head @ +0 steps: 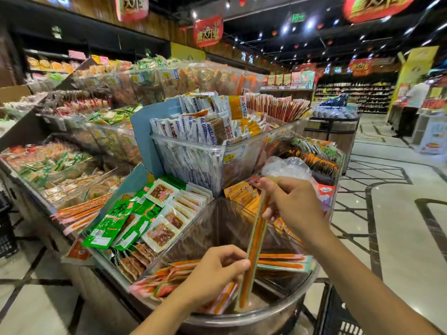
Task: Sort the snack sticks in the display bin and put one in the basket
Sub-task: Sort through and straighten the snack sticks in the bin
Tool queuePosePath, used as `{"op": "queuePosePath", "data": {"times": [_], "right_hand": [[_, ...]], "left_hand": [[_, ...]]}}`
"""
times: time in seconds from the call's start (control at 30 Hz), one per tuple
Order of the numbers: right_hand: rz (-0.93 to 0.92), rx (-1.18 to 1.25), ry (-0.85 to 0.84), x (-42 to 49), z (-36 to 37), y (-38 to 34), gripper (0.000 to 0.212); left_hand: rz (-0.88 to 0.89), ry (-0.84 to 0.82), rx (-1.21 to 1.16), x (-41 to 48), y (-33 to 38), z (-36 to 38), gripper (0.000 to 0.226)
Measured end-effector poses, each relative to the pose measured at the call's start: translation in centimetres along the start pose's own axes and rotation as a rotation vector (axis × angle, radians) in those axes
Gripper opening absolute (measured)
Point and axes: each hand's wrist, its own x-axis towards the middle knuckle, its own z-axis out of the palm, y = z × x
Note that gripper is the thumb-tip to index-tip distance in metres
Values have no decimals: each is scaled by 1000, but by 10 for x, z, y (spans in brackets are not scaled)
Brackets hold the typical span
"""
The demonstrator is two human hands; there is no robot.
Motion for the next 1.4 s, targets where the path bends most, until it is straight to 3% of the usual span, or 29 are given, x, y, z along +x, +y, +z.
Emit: {"op": "queuePosePath", "data": {"times": [0.23,0.57,0.8,1.13,1.3,1.4], "right_hand": [[91,24,-33,9,-10,12,32],[138,99,-89,2,-11,23,15],[170,-60,-267,-18,2,37,11],[139,-39,29,-12,-12,40,11],[134,-109,-177,-22,-5,49,4],[138,-117,-177,-23,-3,49,10]], "left_hand": [[32,27,63,-2,1,-1,15],[35,32,64,-1,-2,-2,13],[36,58,8,-1,0,-2,12],[-30,-2,-13,0,-5,-2,9],[-13,60,-39,-1,-3,-3,6],[-8,83,-21,-2,-1,-3,7]]}}
